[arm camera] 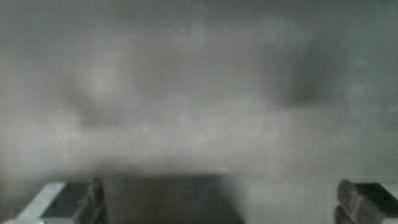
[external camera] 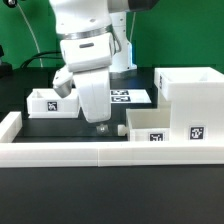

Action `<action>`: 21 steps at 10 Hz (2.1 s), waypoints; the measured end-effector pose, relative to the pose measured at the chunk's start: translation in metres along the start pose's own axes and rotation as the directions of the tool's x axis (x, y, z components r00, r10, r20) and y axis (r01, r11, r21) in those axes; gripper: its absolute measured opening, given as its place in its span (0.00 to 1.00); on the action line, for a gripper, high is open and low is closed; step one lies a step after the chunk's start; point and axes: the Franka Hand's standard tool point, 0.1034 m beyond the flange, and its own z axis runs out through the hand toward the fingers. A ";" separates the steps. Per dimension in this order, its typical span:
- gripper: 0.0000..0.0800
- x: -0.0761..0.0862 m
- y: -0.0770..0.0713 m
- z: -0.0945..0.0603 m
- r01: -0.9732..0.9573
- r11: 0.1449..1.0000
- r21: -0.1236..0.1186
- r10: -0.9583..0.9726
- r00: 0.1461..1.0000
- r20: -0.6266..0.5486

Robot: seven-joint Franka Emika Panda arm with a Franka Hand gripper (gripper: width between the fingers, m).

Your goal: Assemble drawer

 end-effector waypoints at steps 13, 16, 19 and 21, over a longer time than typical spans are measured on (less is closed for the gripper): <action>0.81 0.075 -0.011 0.023 -0.205 0.978 0.032 0.206 0.979 -0.012; 0.81 0.046 -0.016 0.016 -0.202 0.979 0.026 0.203 0.979 -0.008; 0.81 0.013 -0.037 0.003 -0.216 0.976 0.024 0.217 0.976 0.000; 0.81 -0.009 -0.049 -0.019 -0.248 0.969 0.000 0.248 0.969 0.011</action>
Offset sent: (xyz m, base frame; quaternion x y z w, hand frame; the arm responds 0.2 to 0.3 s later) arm -0.0155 0.0329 -0.0008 -0.0038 -0.0097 0.0452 0.9989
